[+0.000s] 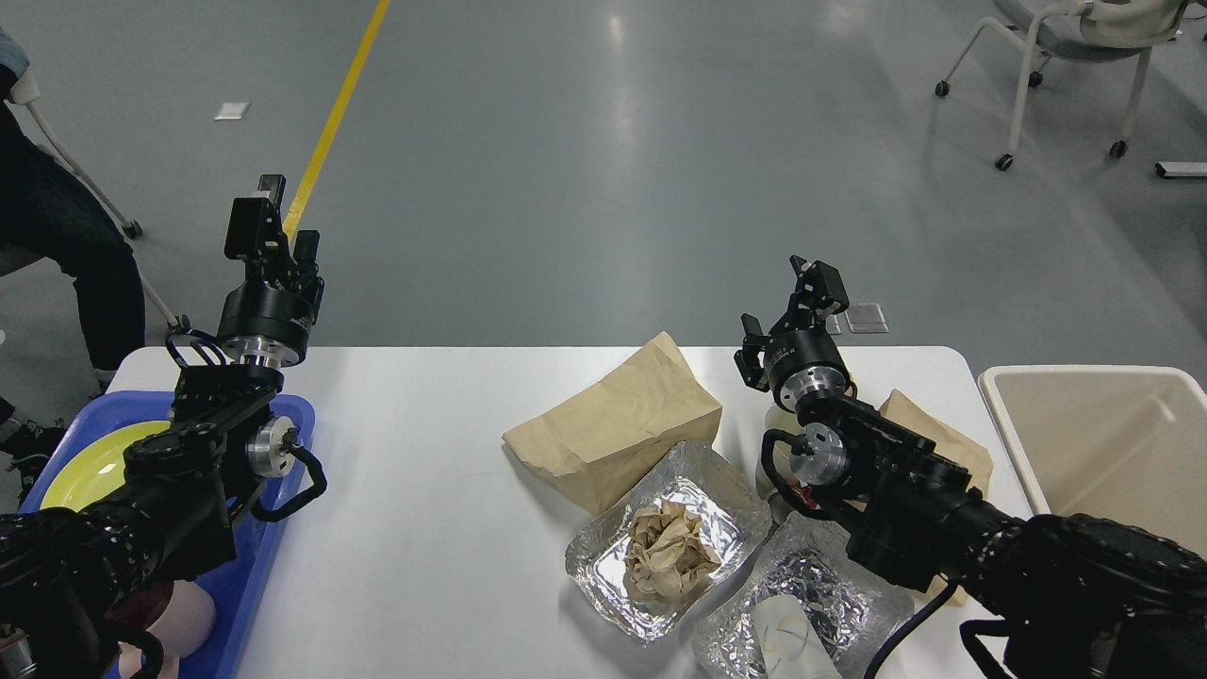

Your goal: Tidy desktop

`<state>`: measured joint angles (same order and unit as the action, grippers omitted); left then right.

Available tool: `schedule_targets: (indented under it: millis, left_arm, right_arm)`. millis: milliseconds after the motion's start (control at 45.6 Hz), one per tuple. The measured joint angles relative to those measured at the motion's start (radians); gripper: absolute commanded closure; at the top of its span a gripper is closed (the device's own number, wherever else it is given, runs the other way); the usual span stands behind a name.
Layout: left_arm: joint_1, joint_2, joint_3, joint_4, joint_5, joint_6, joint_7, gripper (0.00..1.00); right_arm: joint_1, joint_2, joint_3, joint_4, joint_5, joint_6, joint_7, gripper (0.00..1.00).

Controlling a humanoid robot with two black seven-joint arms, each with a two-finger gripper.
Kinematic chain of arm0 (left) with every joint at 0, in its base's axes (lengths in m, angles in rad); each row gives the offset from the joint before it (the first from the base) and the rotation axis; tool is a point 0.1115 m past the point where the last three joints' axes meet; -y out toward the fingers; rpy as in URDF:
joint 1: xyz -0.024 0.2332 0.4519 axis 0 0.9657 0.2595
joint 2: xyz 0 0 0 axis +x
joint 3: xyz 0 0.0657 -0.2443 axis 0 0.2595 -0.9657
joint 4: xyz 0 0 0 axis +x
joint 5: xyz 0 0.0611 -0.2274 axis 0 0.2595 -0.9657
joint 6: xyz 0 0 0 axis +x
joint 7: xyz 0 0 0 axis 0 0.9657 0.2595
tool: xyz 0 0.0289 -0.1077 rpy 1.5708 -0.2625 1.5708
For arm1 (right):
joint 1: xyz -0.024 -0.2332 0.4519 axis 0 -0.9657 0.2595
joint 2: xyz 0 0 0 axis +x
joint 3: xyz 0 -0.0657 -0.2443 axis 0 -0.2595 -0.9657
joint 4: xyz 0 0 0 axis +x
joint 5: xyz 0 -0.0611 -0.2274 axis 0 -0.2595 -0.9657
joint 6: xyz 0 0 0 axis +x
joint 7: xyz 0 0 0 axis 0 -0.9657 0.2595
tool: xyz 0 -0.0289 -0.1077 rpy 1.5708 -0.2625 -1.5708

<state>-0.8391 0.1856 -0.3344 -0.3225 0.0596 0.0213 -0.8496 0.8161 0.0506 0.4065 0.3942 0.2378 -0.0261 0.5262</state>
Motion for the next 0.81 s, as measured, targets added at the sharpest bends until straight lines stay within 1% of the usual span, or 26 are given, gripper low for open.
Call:
schedule_targets:
  millis: [811]
  left_arm:
    - [0.000,0.000,0.000,0.000,0.000,0.000,-0.001,0.03]
  right_arm:
    - [0.000,0.000,0.000,0.000,0.000,0.000,0.000,0.00]
